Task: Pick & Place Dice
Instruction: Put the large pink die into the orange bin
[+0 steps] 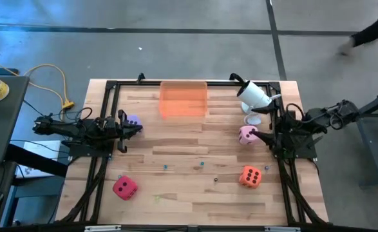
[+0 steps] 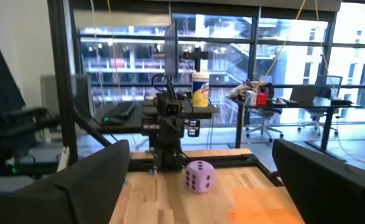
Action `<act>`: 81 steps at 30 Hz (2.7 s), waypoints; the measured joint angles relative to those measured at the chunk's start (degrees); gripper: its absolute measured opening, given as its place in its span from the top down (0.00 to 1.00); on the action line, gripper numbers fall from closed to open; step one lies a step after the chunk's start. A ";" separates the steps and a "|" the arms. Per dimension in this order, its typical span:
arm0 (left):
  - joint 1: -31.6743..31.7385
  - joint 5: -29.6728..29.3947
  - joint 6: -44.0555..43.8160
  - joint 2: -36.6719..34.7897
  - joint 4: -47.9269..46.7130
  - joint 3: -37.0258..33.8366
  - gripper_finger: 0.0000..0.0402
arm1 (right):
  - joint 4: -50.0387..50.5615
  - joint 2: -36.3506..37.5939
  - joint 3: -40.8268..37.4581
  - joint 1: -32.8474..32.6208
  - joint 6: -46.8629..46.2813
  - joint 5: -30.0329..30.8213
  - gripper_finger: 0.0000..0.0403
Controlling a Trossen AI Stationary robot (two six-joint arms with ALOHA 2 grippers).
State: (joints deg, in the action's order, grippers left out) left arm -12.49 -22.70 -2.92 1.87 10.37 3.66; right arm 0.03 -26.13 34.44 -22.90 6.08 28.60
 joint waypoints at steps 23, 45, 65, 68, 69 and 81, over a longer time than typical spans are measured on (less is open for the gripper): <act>0.00 -0.02 13.57 0.00 0.50 -0.01 1.00 | -9.52 -8.22 1.27 0.02 4.42 -0.20 0.04; 0.00 -0.02 13.44 0.00 0.42 0.00 1.00 | -19.75 -15.63 1.26 0.02 4.92 6.00 0.01; -0.01 -0.02 13.46 0.00 0.42 -0.02 1.00 | 18.20 -21.43 15.47 0.02 -12.34 14.41 0.01; 0.00 -0.02 13.46 0.00 0.42 0.00 1.00 | 34.15 -25.37 22.96 0.40 -24.54 14.50 0.01; -0.02 -0.02 13.46 0.00 0.42 0.00 1.00 | 39.98 -26.86 25.43 1.08 -29.03 14.38 0.01; -0.01 -0.01 13.46 0.00 0.42 -0.01 1.00 | 83.91 -42.94 33.88 20.74 -76.62 -15.36 0.01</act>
State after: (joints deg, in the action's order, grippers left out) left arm -12.50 -22.71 10.55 1.87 10.79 3.65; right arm 83.94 -69.08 68.31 -2.16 -70.54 13.24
